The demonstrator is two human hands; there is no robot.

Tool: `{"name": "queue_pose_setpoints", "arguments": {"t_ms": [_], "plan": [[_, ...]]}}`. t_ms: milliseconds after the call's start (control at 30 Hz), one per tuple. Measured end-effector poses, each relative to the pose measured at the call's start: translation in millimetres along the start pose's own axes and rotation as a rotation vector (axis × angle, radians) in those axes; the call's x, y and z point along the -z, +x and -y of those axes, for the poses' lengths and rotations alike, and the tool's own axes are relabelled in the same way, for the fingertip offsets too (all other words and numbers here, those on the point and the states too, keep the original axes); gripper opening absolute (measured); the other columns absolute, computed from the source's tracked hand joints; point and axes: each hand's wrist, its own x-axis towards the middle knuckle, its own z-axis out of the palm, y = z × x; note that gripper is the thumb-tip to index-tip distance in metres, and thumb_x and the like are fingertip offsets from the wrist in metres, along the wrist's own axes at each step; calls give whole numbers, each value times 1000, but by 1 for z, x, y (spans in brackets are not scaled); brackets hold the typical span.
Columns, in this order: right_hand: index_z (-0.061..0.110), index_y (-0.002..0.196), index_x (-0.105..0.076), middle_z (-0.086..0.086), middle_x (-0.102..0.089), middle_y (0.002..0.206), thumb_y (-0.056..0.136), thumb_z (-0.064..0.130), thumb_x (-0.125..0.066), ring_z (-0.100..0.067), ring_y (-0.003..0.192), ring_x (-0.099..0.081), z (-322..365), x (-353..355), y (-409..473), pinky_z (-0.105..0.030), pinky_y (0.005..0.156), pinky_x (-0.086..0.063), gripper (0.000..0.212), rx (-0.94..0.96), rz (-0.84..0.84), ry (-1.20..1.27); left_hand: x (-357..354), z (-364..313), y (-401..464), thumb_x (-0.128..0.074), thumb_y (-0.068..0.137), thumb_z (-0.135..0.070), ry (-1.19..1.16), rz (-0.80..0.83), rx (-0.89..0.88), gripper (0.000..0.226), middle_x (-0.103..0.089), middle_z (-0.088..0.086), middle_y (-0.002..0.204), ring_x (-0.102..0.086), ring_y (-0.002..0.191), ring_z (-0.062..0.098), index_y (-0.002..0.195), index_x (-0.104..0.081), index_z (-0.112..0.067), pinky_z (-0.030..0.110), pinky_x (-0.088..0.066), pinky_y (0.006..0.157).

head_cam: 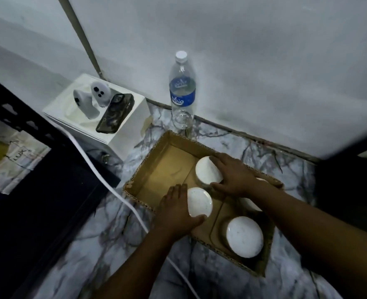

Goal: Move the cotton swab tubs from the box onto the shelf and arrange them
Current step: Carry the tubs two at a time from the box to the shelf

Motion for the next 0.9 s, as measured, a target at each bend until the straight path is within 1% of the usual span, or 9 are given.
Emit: {"name": "queue_pose_setpoints", "arguments": {"t_ms": [133, 200, 300, 367, 533, 633, 700, 800, 900], "plan": [[22, 152, -9, -6, -3, 161, 84, 68, -46, -25, 148, -3, 0, -9, 11, -43, 119, -6, 90, 113, 27, -87, -14, -2, 3, -66, 70, -65, -12, -7, -16, 116, -9, 3, 159, -9, 146, 21, 151, 1, -16, 37, -14, 116], [22, 152, -6, -6, 2, 161, 85, 66, -47, -25, 148, 0, 2, -11, 18, -43, 119, -5, 90, 140, 74, -101, -19, -3, 4, -68, 68, -65, 15, -33, -37, 118, -13, 4, 157, -13, 144, 22, 150, 0, -16, 37, -18, 114], [23, 152, -5, -7, 2, 161, 85, 61, -52, -26, 148, -1, 3, -12, 28, -42, 118, -6, 90, 149, 106, -127, -24, -3, 5, -69, 67, -62, 60, -65, -59, 117, -17, 4, 154, -17, 142, 22, 150, -1, -14, 37, -22, 112], [23, 152, -6, -8, 0, 160, 85, 61, -55, -27, 147, -4, 3, -15, 32, -42, 118, -9, 91, 147, 108, -128, -27, -2, 5, -68, 69, -60, 79, -69, -59, 115, -18, 5, 154, -18, 142, 23, 150, -1, -13, 37, -24, 110], [19, 151, -12, -11, -17, 156, 77, 63, -62, -30, 144, -15, 0, -21, 33, -45, 117, -20, 99, 123, 53, -137, -31, -1, 7, -66, 70, -60, 97, -66, -43, 113, -20, 6, 153, -21, 140, 23, 150, -3, -12, 39, -27, 107], [18, 150, -13, -12, -17, 154, 73, 61, -67, -30, 142, -15, -3, -25, 23, -45, 116, -20, 104, 81, 48, -87, -29, 1, 10, -66, 71, -58, 98, -76, -18, 111, -20, 5, 153, -22, 139, 22, 150, -3, -11, 38, -29, 105], [21, 151, -10, -12, -13, 154, 70, 60, -70, -33, 141, -14, -7, -29, 17, -47, 115, -21, 108, 53, 70, -34, -29, 3, 12, -66, 69, -59, 109, -82, -2, 112, -21, 4, 152, -24, 138, 22, 149, -4, -11, 39, -30, 104], [25, 151, -6, -14, -17, 151, 70, 58, -72, -35, 137, -21, -9, -34, 9, -47, 112, -28, 110, 9, 86, 65, -28, 4, 14, -68, 67, -59, 90, -67, 12, 112, -23, 3, 149, -29, 135, 21, 148, -6, -13, 41, -32, 102], [26, 151, -10, -11, -24, 147, 68, 59, -74, -30, 135, -26, -5, -34, -1, -45, 111, -30, 110, -51, 8, 215, -23, 3, 15, -73, 65, -52, -91, -77, 39, 109, -26, 1, 146, -34, 131, 23, 147, -11, -16, 40, -35, 101]]}}
